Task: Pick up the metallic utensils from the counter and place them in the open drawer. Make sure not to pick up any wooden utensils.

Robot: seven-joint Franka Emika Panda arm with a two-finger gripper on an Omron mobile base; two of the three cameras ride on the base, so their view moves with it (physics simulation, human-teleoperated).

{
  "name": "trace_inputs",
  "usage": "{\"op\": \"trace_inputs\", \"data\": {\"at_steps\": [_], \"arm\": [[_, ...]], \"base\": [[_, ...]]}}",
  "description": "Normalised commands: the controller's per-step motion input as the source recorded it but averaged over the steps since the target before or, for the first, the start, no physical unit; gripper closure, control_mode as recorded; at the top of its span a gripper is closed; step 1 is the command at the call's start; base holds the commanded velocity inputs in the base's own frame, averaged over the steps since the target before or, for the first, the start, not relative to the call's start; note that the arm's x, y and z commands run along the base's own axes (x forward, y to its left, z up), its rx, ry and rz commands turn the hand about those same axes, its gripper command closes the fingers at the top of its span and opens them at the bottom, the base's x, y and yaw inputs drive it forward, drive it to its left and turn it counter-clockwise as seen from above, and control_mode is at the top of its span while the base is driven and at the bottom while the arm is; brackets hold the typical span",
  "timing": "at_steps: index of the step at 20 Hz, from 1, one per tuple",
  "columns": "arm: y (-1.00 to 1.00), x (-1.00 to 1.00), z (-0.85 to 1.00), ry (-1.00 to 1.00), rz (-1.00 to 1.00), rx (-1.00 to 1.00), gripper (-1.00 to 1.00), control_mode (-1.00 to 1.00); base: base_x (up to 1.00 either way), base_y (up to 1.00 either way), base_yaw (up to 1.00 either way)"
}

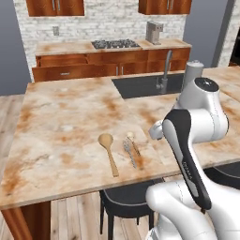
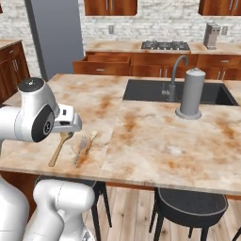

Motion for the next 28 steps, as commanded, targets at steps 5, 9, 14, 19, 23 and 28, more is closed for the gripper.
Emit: {"op": "trace_inputs", "data": {"at_steps": [5, 9, 14, 19, 23, 28], "arm": [[0.0, 0.0, 0.0, 0.0, 0.0, 0.0, -1.0, 1.0], [0.0, 0.0, 0.0, 0.0, 0.0, 0.0, -1.0, 1.0], [0.04, 0.13, -0.01, 0.03, 0.0, 0.0, -1.0, -1.0], [0.33, 0.59, -0.22, 0.18, -0.03, 0.0, -1.0, -1.0], [0.25, 0.63, -0.8, 0.07, -0.06, 0.0, -1.0, -1.0], [0.01, 0.66, -1.0, 0.02, -0.1, 0.0, -1.0, -1.0]], "base": [[0.06, 0.0, 0.0], [0.0, 0.0, 0.0], [0.0, 0.0, 0.0], [0.0, 0.0, 0.0], [0.0, 0.0, 0.0], [0.0, 0.0, 0.0]]}}
